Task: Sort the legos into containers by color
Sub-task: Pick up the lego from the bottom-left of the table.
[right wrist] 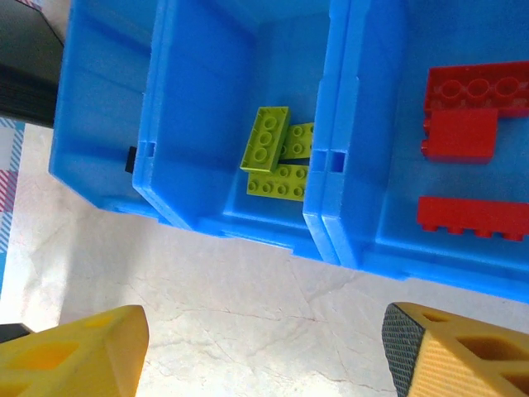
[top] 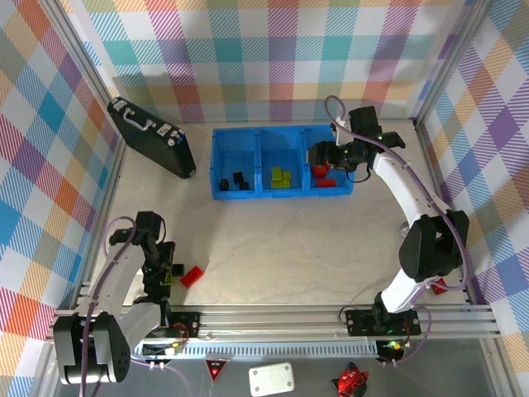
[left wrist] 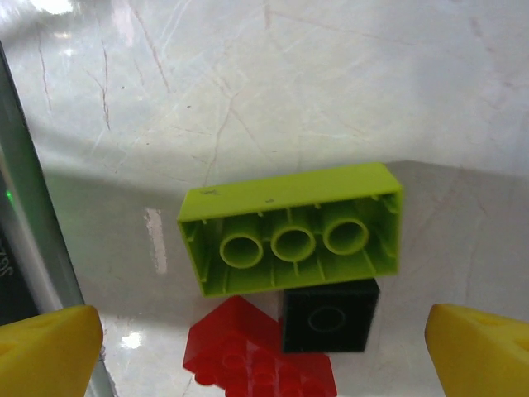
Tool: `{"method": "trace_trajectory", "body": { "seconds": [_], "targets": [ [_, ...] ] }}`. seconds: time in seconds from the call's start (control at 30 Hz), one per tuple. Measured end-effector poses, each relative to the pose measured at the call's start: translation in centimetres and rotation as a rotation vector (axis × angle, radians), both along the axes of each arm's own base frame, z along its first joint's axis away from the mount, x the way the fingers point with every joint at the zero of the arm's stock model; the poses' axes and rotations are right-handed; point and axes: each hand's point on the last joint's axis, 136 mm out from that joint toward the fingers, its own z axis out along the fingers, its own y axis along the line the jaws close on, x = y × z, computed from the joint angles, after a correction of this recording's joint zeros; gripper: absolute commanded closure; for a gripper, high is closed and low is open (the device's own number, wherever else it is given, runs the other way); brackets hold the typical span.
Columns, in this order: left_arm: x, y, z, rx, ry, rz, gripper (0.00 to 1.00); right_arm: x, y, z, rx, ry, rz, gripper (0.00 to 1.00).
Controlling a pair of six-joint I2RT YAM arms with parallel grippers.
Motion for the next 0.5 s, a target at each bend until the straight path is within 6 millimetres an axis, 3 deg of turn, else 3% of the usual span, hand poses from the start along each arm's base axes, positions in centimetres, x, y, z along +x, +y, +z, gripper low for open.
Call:
{"method": "trace_trajectory", "body": {
  "seconds": [0.5],
  "targets": [
    [0.8, 0.8, -2.4, -0.071, 0.04, 0.103, 0.04, -0.3, -0.1, 1.1, 0.006, -0.025, 0.0, 0.24]
  ]
}}
